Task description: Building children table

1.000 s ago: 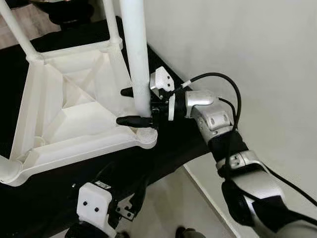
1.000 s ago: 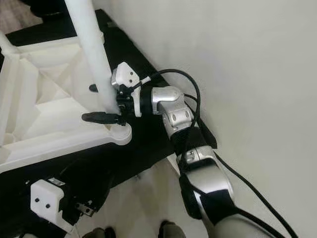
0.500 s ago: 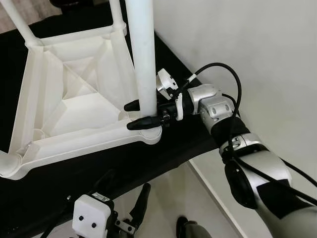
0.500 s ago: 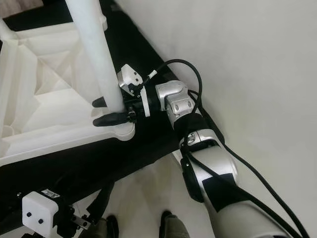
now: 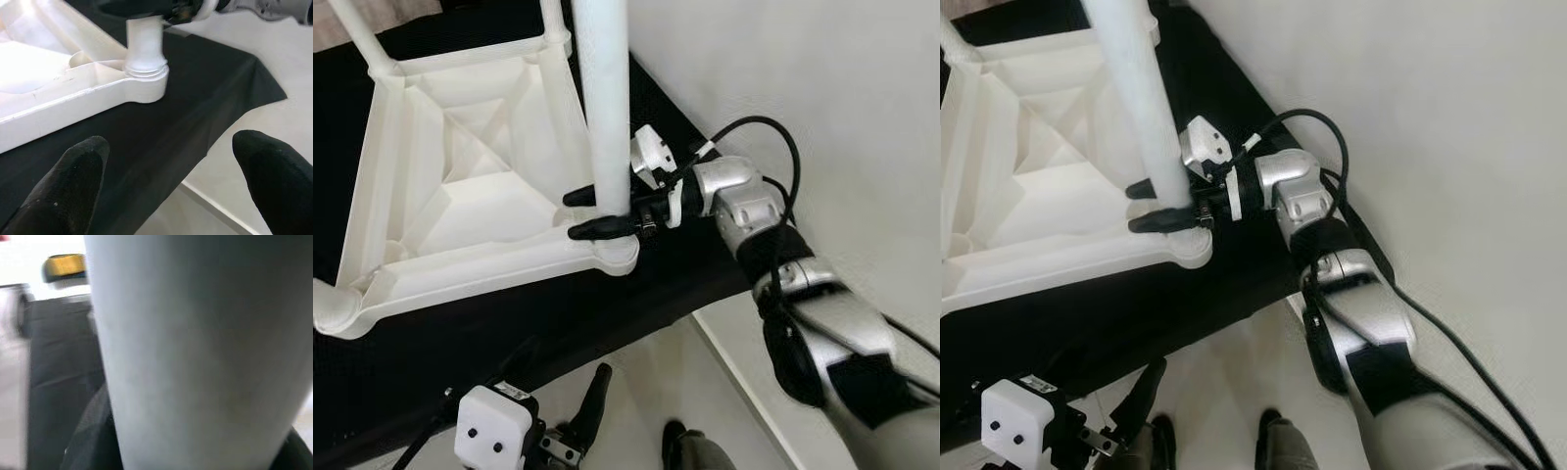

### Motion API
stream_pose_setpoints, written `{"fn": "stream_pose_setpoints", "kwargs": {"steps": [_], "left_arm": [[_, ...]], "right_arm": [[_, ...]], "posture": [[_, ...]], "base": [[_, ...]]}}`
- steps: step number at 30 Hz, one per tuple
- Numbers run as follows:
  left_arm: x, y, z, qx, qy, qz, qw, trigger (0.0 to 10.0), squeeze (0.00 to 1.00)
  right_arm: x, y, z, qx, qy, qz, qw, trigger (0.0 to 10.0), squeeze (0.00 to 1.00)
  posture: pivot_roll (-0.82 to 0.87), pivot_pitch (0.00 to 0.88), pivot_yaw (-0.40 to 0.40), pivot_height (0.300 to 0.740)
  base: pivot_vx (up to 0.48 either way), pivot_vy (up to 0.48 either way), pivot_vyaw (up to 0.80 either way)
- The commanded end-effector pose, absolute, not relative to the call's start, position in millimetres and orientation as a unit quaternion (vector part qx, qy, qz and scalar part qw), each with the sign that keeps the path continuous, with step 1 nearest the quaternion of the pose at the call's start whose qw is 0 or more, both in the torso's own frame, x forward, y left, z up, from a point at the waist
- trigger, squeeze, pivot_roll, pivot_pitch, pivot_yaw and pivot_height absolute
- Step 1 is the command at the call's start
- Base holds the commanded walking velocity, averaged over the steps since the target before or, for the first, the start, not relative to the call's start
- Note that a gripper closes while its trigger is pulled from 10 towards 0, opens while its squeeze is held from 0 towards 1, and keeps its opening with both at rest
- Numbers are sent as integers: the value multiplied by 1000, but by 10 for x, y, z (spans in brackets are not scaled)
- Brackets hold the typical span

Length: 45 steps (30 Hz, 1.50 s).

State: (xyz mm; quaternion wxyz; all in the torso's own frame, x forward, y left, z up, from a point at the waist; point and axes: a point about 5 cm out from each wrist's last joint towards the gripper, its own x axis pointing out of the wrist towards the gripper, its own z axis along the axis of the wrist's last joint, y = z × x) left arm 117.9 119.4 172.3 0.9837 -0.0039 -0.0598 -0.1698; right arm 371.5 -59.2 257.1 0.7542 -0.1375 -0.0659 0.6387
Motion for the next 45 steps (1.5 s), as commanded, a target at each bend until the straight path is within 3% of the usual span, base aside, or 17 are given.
{"fn": "stream_pose_setpoints", "kwargs": {"steps": [1, 3, 5, 14, 15, 19, 20, 27, 28, 29, 30, 40, 41, 42, 43, 44, 45], "left_arm": [[1167, 1199, 1677, -4, -44, -168, 985, 10000, 0], [1199, 1215, 1684, -2, -48, -168, 985, 10000, 0], [1227, 1218, 1679, -2, -50, -173, 984, 10000, 0], [1378, 1215, 1625, -2, -59, -180, 982, 10000, 0], [1382, 1221, 1629, 0, -61, -176, 982, 10000, 0], [1388, 1233, 1637, 3, -64, -171, 983, 10000, 0], [1394, 1238, 1638, 3, -65, -170, 983, 10000, 0], [1403, 1229, 1637, 0, -66, -176, 982, 10000, 0], [1395, 1222, 1640, -1, -66, -176, 982, 10000, 0], [1395, 1222, 1640, -1, -66, -176, 982, 10000, 0], [1389, 1217, 1643, -1, -66, -176, 982, 10000, 0], [1292, 1198, 1664, -4, -59, -175, 983, 10000, 0], [1277, 1196, 1666, -5, -57, -176, 983, 10000, 0], [1266, 1194, 1668, -6, -55, -177, 983, 10000, 0], [1266, 1194, 1668, -6, -55, -177, 983, 10000, 0], [1255, 1192, 1670, -7, -54, -177, 983, 10000, 0], [1248, 1192, 1671, -7, -53, -177, 983, 10000, 0]], "right_arm": [[3839, -695, 2233, -130, 16, 481, 867, 0, 0], [3447, -567, 1875, -93, 56, 334, 936, 0, 0], [3280, -475, 1864, -69, 54, 298, 951, 0, 0], [3344, 80, 2239, -37, -20, 342, 939, 0, 0], [3322, 108, 2252, -39, -11, 354, 934, 10000, 0], [3242, 141, 2285, -36, -3, 372, 928, 10000, 0], [3208, 153, 2322, -25, -6, 406, 914, 10000, 1000], [3261, 69, 2573, -51, -86, 600, 794, 10000, 1000], [3277, 12, 2585, -75, -91, 637, 762, 10000, 192], [3277, 12, 2585, -75, -91, 637, 762, 10000, 192], [3287, -30, 2589, -91, -92, 657, 743, 10000, 0], [3456, -209, 2790, -131, -80, 737, 659, 10000, 0], [3441, -221, 2808, -132, -78, 759, 633, 9412, 0], [3436, -232, 2811, -134, -73, 774, 615, 4941, 0], [3436, -232, 2811, -134, -73, 774, 615, 4941, 0], [3434, -248, 2805, -137, -68, 787, 597, 0, 0], [3434, -258, 2800, -139, -64, 795, 587, 0, 0]], "posture": [[154, 316, -26, 740], [146, 317, -9, 740], [125, 305, 7, 740], [121, 249, -4, 740], [121, 250, -7, 740], [123, 251, -6, 740], [125, 252, -7, 740], [135, 258, -11, 740], [144, 264, -13, 740], [144, 264, -13, 740], [144, 264, -13, 740], [173, 297, -5, 740], [173, 302, -3, 740], [173, 304, -3, 740], [173, 304, -3, 740], [168, 309, -3, 740], [166, 310, -3, 740]], "base": [[0, 0, 0], [0, 0, 0], [0, 0, 0], [0, 0, 0], [0, 0, 0], [0, 0, 0], [0, 0, 0], [0, 0, 0], [0, 0, 0], [0, 0, 0], [0, 0, 0], [0, 0, 0], [0, 0, 0], [0, 0, 0], [0, 0, 0], [0, 0, 0], [0, 0, 0]]}}
